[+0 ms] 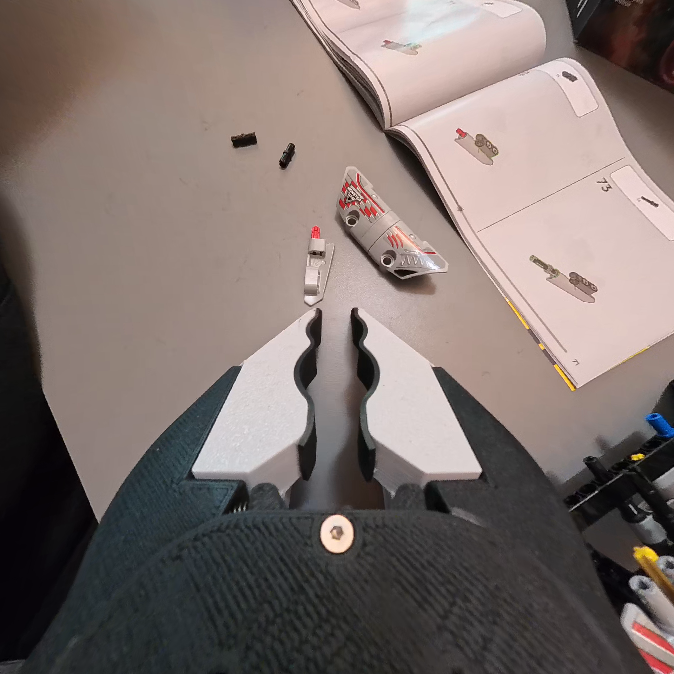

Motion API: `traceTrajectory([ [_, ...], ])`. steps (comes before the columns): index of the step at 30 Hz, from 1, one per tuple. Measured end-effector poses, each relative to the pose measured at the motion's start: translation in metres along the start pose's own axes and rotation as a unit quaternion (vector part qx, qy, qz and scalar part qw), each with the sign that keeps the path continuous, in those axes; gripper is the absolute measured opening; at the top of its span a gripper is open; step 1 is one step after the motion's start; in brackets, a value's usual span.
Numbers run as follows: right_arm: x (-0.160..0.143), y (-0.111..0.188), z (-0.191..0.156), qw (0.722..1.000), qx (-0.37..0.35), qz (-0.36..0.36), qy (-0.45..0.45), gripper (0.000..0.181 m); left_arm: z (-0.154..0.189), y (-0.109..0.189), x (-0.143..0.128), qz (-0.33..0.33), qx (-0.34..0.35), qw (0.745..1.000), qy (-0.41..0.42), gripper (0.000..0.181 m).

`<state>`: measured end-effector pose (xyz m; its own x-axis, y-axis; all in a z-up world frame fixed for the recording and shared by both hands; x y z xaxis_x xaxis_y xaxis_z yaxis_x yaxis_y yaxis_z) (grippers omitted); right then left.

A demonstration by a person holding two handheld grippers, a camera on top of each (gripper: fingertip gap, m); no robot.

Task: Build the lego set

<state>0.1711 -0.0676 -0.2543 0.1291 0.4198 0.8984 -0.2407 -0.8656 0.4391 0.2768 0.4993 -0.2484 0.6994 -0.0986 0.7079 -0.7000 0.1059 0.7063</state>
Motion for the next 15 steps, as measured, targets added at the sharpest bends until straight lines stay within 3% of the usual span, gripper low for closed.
traceTrajectory([
  [5, 0.0, 0.0, 0.0, 1.0, -0.003, 0.0, 0.003, 0.013, 0.011, 0.01, -0.003, -0.026, -0.031, 0.999, -0.011, 0.009],
  [10, 0.0, 0.0, 0.0, 1.0, -0.009, 0.0, 0.015, 0.013, 0.005, 0.039, 0.02, 0.015, 0.014, 0.999, -0.037, 0.012],
  [15, 0.0, 0.0, 0.0, 1.0, -0.008, 0.0, 0.014, 0.014, -0.004, 0.073, 0.001, -0.061, 0.05, 0.995, -0.063, 0.008],
])
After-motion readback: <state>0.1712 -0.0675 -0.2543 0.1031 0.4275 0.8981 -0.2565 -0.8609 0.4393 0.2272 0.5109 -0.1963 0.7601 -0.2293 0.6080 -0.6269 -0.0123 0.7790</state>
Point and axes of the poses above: each gripper's, where its closed fingertips meet, y back along the fingers, x out of its top, z = x × y across the jaws, the point moved 2 cm from there along y, back along the fingers, and after that the axes turned 15 degrees about z, right-handed, at the moved point
